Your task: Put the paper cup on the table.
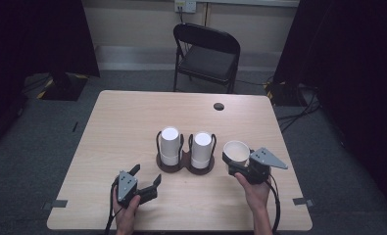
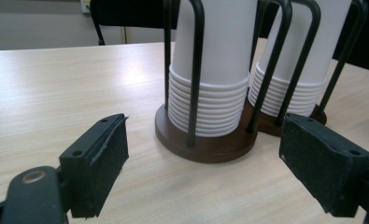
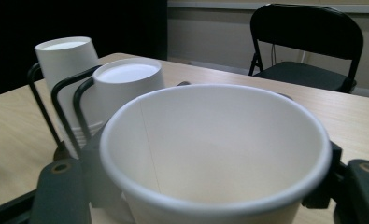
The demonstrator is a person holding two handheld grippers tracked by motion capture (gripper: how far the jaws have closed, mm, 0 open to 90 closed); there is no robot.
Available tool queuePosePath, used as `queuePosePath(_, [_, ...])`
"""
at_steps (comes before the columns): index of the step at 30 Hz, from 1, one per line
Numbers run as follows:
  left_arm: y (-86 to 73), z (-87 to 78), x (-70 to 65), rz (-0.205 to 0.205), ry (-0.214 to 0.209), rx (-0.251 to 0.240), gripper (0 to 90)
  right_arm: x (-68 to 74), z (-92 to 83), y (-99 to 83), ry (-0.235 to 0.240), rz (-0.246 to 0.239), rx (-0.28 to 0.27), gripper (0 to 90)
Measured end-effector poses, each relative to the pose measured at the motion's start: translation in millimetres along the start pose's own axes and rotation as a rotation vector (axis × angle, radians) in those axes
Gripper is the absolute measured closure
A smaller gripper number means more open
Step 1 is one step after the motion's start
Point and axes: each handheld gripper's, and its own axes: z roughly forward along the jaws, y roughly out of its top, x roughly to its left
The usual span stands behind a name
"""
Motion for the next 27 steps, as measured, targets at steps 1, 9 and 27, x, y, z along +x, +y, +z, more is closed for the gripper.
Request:
queuePosePath(1, [-0.2, 0.1, 0.0, -0.008, 0.001, -0.006, 15.5, -2.3, 0.7, 1.5, -0.003, 0.004, -0.006, 26.1])
queuePosePath(9, [-0.8, -0.7, -5.8, 0.043, 0.026, -0.017, 15.6, -17.7, 12.1, 8.2, -0.027, 0.017, 0.001, 26.1])
queuePosePath(27, [-1.8, -3.6, 0.2, -0.001, -0.005, -0.044, 15.8, -47.2, 39.9, 8.6, -0.105, 0.057, -0.003, 25.9])
